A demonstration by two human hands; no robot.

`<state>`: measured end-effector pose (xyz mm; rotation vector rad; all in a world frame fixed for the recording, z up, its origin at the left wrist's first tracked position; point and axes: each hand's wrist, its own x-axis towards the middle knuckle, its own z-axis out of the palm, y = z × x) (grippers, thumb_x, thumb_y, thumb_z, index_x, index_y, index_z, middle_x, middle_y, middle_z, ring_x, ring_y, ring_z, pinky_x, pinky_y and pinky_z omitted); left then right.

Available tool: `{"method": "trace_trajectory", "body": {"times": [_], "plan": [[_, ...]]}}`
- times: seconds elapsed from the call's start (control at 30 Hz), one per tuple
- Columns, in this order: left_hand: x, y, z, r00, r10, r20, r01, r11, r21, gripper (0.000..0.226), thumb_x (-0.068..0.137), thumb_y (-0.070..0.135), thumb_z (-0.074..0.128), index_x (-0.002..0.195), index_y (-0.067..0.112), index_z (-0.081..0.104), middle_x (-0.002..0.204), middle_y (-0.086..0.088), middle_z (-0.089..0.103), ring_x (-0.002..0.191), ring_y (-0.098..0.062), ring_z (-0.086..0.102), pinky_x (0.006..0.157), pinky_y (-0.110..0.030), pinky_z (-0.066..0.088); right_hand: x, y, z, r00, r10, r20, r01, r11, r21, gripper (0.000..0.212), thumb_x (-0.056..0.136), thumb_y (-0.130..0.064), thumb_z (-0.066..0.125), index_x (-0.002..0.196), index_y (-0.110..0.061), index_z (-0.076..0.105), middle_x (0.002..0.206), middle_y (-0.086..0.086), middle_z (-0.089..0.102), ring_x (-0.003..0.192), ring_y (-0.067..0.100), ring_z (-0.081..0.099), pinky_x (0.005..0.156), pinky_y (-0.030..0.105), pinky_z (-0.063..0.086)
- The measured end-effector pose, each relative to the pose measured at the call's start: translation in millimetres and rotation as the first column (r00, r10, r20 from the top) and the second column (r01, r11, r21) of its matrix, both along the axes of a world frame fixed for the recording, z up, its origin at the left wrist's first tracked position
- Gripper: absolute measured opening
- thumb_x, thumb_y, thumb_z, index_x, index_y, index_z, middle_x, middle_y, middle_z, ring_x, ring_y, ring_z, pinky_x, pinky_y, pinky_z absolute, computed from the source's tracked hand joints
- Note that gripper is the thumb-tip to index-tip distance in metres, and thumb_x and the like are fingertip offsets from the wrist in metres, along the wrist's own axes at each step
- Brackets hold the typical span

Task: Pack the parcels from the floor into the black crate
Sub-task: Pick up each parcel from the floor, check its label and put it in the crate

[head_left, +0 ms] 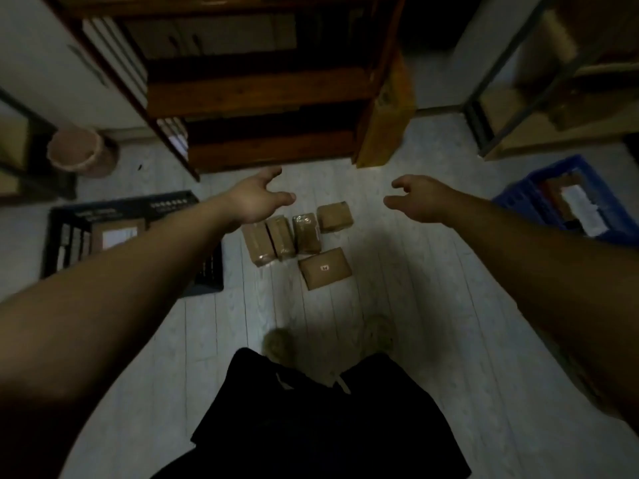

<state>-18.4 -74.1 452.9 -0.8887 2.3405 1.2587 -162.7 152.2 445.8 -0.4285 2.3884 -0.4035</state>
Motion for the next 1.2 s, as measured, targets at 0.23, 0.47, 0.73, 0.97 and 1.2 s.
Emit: {"method": "trace_trajectory", "body": {"times": [0.23,0.47,0.73,0.97,1.2], "plan": [[-13,29,-71,0.971,0.185,0.149,-0.197,0.978,0.068,0.067,0.093,0.029,0.054,0.150,0.026,0.019,0.155,-0.009,0.025,0.136,-0.029,0.034,0.102,-0.033,0.032,-48,2,-89,0.958,0.231,0.172,-0.241,0.970,0.041,0.060,0.094,-0.040,0.052,0.145,-0.015,0.034,0.150,0.010,0.036,0.133,0.027,0.040,0.099,0.029,0.035],[-41,37,-209,0.949,0.185,0.254,-0.219,0.969,0.112,0.065,0.093,0.027,0.056,0.149,0.020,0.023,0.149,-0.010,0.035,0.134,-0.027,0.037,0.103,-0.032,0.033,-72,11,-245,0.949,0.142,0.281,-0.169,0.983,0.076,0.064,0.094,-0.042,0.053,0.147,-0.015,0.030,0.152,0.011,0.033,0.134,0.027,0.040,0.104,0.032,0.035],[-53,43,-427,0.926,0.237,0.293,-0.286,0.948,0.140,0.060,0.093,0.025,0.057,0.145,0.015,0.031,0.149,-0.008,0.036,0.136,-0.025,0.034,0.097,-0.024,0.031,-68,2,-459,0.937,0.138,0.320,-0.176,0.980,0.093,0.066,0.095,-0.039,0.052,0.149,-0.013,0.024,0.151,0.012,0.033,0.130,0.028,0.043,0.095,0.028,0.038],[-52,52,-606,0.864,0.348,0.363,-0.427,0.890,0.162,0.062,0.093,0.021,0.057,0.146,0.011,0.027,0.146,-0.012,0.038,0.128,-0.027,0.043,0.088,-0.025,0.035,-58,-14,-644,0.924,0.052,0.378,-0.070,0.997,0.033,0.080,0.088,-0.032,0.064,0.151,-0.017,0.017,0.143,0.010,0.043,0.121,0.029,0.050,0.095,0.036,0.046],[-51,70,-679,0.762,0.470,0.446,-0.624,0.719,0.307,0.038,0.091,0.026,0.058,0.126,0.016,0.047,0.124,-0.007,0.050,0.098,-0.020,0.045,0.064,-0.026,0.038,-38,-19,-724,0.804,-0.282,0.524,0.289,0.955,0.071,0.084,0.080,-0.021,0.069,0.150,-0.020,0.023,0.147,0.014,0.039,0.125,0.035,0.047,0.102,0.048,0.044]]}}
